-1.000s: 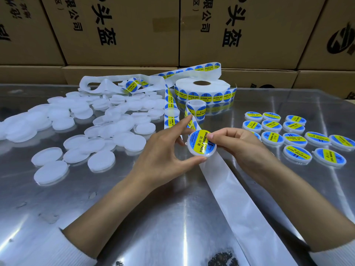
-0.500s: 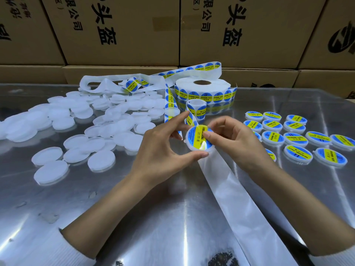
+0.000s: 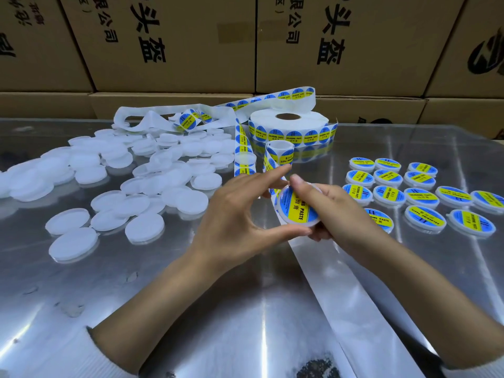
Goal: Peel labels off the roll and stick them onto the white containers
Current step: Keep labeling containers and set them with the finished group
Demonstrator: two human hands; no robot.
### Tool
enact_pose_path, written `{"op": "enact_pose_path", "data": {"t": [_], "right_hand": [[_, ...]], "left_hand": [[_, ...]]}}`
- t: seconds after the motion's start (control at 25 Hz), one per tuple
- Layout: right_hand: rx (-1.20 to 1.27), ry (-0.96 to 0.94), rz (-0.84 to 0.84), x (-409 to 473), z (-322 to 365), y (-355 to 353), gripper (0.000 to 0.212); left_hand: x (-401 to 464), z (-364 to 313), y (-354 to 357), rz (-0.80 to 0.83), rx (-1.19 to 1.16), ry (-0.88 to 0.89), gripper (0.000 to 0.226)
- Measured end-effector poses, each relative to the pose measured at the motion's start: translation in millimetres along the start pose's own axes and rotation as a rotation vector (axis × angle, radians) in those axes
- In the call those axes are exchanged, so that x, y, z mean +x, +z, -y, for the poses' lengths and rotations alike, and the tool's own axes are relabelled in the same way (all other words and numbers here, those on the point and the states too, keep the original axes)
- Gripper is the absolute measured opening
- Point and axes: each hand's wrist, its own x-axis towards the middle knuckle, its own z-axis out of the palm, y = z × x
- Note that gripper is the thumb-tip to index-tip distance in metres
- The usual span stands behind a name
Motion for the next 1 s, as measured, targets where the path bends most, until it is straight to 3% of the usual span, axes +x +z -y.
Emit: {"op": "enact_pose_path", "data": {"t": [0.16,0.32,0.6,0.84,0.92,1.0], "right_hand": [[0.1,0.148,-0.117,2.5,-1.7,2.7,0.066],[0.169,0.178,-0.12,2.5,-2.6,5.0,0.067],[0.259,0.162,-0.125,2.4,-1.2,6.2,0.06],[0.203,0.136,-0.301,8.0,-6.1,2.2,0.071],[0.212,0.151,-0.449,13.3,-11.6,-11.7,0.062],[0.085,0.174,-0.508,18.3,-20.0,-27.9,0.051]], "left_hand": [[-2.9,-2.7,4.4,0.057,0.038,0.078,0.059],[-4.5,-3.7,11.1,0.17,0.133,0.214,0.045],[-5.6,-0.5,13.5,0.059,0.084,0.277,0.023],[-6.6,2.4,8.4,-0.063,0.044,0.233,0.01],[-5.0,10.4,2.7,-0.073,0.104,0.169,0.008],[-2.5,21.4,-3.9,-0.027,0.238,-0.006,0.009]]}}
